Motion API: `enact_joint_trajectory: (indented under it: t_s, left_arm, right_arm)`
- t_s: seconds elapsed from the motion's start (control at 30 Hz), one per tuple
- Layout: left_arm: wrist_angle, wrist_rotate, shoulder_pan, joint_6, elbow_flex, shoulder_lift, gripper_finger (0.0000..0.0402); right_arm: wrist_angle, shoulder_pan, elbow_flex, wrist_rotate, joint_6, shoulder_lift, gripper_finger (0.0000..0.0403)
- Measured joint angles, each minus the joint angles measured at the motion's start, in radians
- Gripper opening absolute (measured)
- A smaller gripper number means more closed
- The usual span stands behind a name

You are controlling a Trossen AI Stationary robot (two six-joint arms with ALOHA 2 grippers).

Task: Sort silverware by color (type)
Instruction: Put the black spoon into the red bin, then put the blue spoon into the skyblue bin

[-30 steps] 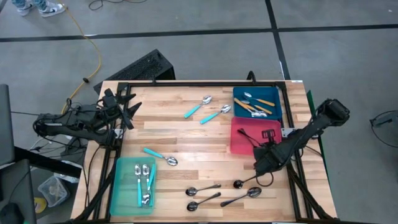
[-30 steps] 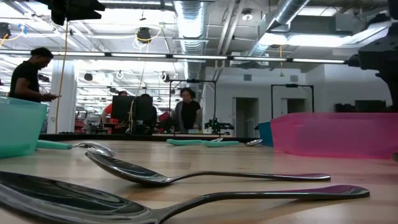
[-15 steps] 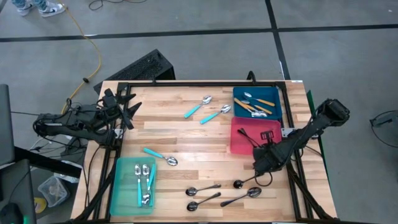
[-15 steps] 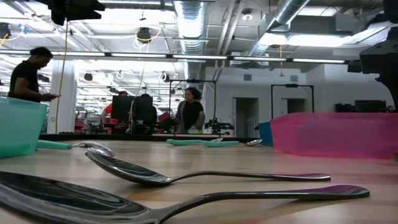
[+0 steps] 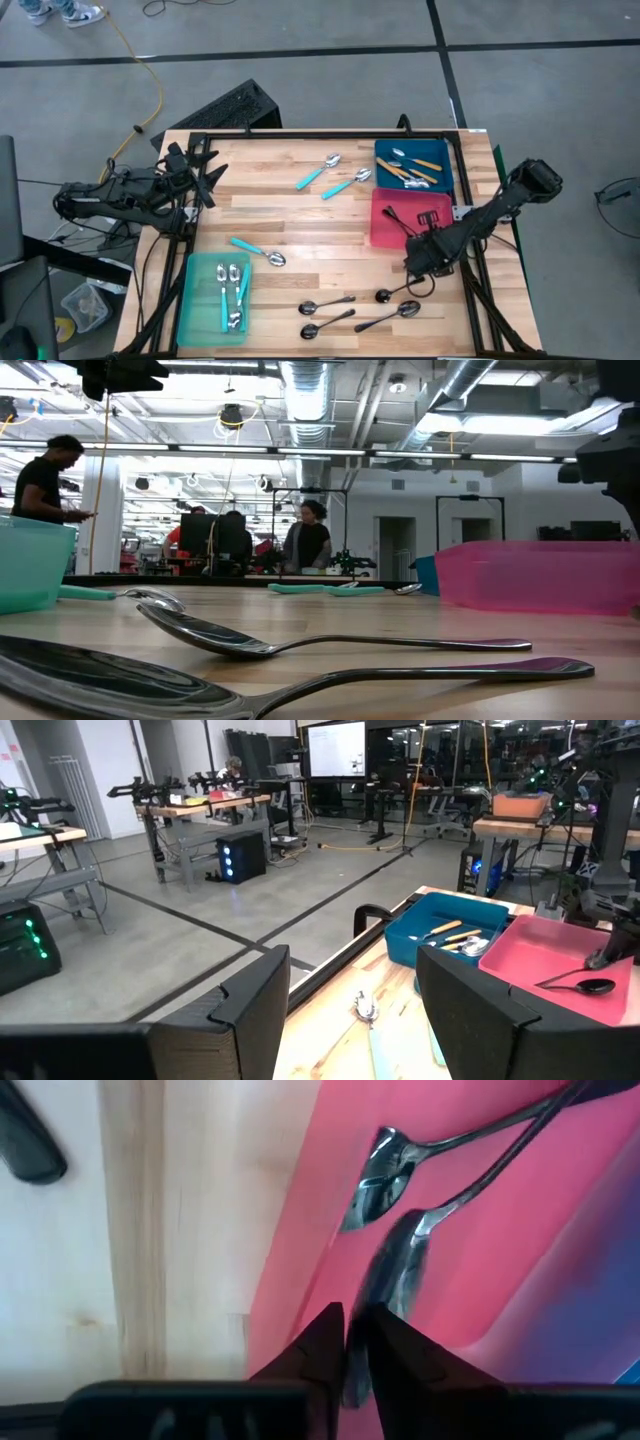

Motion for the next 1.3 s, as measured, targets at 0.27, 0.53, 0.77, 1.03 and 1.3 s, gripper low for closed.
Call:
enact_joint_trajectory:
  t_s: [0.27, 0.53, 0.77, 1.03, 1.3]
  left_arm:
    - [0.000, 0.000, 0.000, 0.000, 0.000, 0.000, 0.0206]
    - [0.000, 0.000, 0.000, 0.000, 0.000, 0.000, 0.0206]
    - [0.000, 0.000, 0.000, 0.000, 0.000, 0.000, 0.0206]
    - [0.000, 0.000, 0.000, -0.003, 0.000, 0.000, 0.0206]
    - [0.000, 0.000, 0.000, -0.003, 0.000, 0.000, 0.0206]
  right_arm:
    - [0.001, -0.040, 0.000, 0.000, 0.001, 0.000, 0.0127]
    - [-0.014, -0.079, 0.033, 0.007, 0.004, 0.000, 0.0171]
    - [-0.068, -0.126, 0.171, 0.008, 0.009, 0.000, 0.0167]
    - [0.056, -0.155, 0.408, -0.041, 0.156, 0.000, 0.0163]
    - [0.545, -0.174, 0.505, 0.015, -0.007, 0.008, 0.0162]
